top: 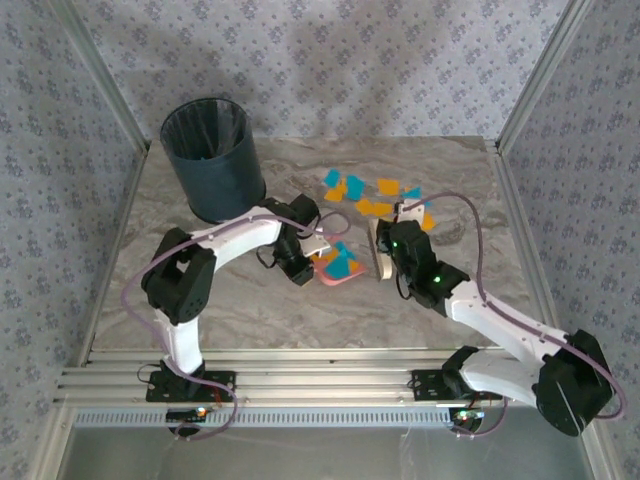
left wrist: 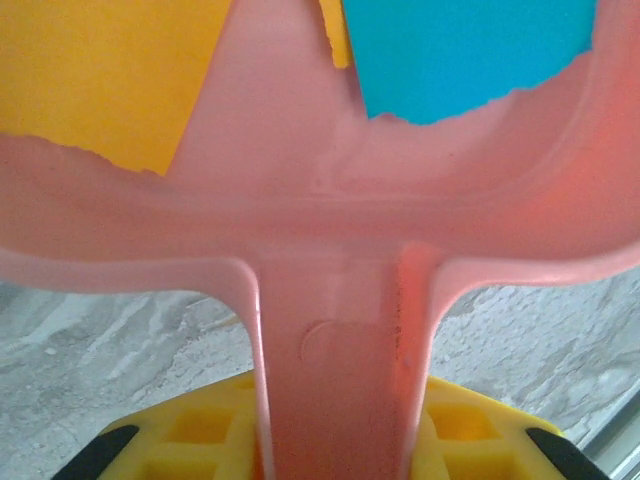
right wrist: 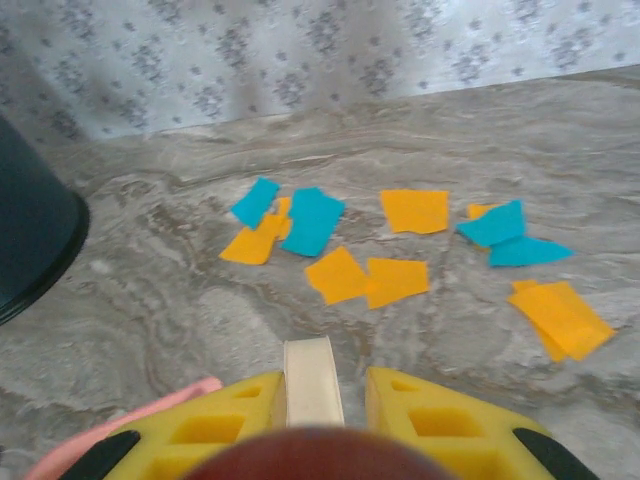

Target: Sweep away the paper scraps from the table

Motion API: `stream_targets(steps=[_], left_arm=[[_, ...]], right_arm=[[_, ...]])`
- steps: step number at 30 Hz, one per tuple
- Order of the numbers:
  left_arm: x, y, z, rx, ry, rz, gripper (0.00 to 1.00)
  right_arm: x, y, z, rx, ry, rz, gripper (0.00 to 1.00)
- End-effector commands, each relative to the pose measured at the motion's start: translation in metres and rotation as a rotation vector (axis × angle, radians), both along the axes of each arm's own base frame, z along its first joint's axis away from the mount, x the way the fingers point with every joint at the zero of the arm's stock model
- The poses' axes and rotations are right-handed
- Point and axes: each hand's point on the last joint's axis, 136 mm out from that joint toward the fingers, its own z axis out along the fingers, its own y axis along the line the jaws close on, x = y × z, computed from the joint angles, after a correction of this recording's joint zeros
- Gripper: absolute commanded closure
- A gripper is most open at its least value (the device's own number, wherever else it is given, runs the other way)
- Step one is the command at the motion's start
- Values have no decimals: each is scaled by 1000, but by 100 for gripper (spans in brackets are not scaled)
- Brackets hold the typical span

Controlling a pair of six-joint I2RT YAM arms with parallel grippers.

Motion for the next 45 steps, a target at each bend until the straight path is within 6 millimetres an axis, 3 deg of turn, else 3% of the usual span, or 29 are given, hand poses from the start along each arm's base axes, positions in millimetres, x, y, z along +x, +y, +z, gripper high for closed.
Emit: stream_targets(steps=[1,7,14,24,36,45], left_arm=[[12,-19,33,-171,-73,57,100],[24,-31,70,-345,-155,118,100],[41,-32,123,-497,-125,204,100],[59,-12,180,-581,-170,267,100],[92,19,231,-696,-187,391,100],[106,26,265,-807,-149,421,100]], right_arm=[[-6,-28,0,-25,-5,-110,100],[-12,-43,-2,-29,-3,-128,100],[-13,-48,-2,-35,4,-126,100],[-12,-48,-2,-35,12,-119,100],[-10,-46,-6,-25,26,-113,100],[-9,-43,-8,-6,38,-102,100]])
